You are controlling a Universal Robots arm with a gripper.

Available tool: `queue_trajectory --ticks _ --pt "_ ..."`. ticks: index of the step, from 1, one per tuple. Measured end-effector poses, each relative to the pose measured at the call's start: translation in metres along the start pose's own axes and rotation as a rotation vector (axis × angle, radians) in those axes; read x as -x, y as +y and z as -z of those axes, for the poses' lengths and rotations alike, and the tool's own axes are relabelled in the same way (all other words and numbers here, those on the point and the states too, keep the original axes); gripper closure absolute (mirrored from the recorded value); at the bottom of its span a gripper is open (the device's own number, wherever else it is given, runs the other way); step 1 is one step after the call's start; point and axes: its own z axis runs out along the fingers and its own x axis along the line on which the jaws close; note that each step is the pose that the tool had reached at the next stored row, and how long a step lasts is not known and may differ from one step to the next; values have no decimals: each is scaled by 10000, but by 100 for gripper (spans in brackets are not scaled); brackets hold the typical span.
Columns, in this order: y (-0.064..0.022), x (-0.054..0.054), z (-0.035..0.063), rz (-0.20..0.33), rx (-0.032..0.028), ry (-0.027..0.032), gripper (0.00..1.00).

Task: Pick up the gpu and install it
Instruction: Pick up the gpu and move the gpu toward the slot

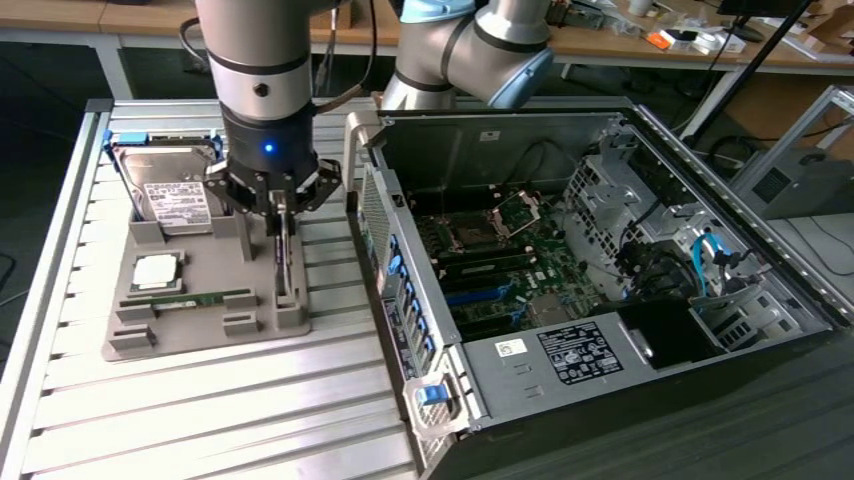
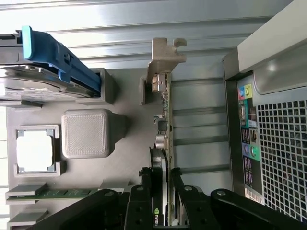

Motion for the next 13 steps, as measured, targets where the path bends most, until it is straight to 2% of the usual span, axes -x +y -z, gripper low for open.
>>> queue_trajectory --ticks 13 --pt "12 4 188 0 0 1 73"
